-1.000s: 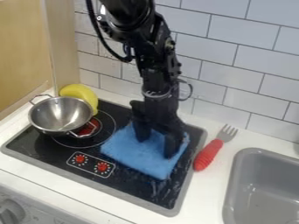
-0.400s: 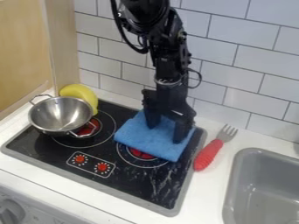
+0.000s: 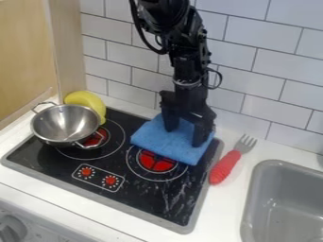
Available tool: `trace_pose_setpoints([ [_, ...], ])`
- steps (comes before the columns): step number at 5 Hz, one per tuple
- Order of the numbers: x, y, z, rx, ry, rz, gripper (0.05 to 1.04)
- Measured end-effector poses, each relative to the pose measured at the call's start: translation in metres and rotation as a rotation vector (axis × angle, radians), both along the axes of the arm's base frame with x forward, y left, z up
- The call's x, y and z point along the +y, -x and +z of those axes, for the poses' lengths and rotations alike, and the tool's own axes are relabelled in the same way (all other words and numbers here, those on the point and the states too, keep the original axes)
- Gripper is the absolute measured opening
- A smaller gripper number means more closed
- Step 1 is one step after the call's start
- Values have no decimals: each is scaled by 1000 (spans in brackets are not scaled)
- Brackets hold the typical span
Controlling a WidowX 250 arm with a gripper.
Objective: Moved the blue cloth to the upper part of the stove
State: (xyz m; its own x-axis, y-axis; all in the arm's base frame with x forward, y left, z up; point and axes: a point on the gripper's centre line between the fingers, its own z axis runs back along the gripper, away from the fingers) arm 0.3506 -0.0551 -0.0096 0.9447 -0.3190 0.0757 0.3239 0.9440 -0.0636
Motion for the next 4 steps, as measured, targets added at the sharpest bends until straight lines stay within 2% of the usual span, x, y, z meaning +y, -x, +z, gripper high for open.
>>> trace_pose_setpoints([
  [1, 1, 0, 0, -1, -5, -4, 999],
  [2, 0, -2, 6, -31, -1, 0, 999],
  [4, 4, 7, 12, -31, -21, 11, 999],
])
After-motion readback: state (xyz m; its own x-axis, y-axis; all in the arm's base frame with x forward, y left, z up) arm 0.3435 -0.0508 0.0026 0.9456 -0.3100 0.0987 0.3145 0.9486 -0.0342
